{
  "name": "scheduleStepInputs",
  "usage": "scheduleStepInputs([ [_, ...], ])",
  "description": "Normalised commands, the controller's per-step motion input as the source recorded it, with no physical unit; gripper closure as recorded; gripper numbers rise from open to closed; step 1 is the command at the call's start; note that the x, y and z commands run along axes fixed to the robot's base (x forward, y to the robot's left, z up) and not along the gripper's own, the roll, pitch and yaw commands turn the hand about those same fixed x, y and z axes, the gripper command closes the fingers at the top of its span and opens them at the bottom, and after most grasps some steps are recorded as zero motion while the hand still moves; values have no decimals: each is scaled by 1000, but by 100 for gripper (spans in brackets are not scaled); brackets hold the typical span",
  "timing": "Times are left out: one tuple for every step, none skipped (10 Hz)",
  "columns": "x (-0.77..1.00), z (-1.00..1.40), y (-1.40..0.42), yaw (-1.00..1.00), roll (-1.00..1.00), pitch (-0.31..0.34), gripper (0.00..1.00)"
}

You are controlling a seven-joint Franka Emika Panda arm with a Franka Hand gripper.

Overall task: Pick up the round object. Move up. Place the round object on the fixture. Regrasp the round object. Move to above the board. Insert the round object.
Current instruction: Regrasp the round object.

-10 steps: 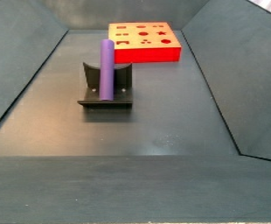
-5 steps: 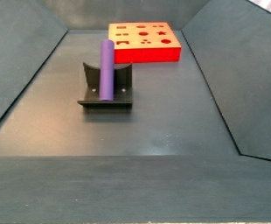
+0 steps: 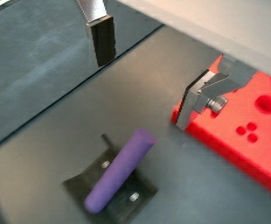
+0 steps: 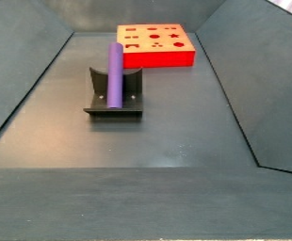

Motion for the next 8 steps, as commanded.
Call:
scheduleStepInputs([
  [53, -10, -27, 38, 1000, 52, 0],
  [60, -10, -27, 40, 1000, 60, 0],
  [77, -13, -33, 47, 1000, 78, 0],
  [94, -9, -38, 55, 1000, 99, 0],
  [101, -8, -40, 65, 1000, 118, 0],
  [113, -10, -44, 78, 1000, 140, 0],
  [126, -11, -49, 94, 1000, 164, 0],
  [137, -14, -51, 117, 1000, 186, 0],
])
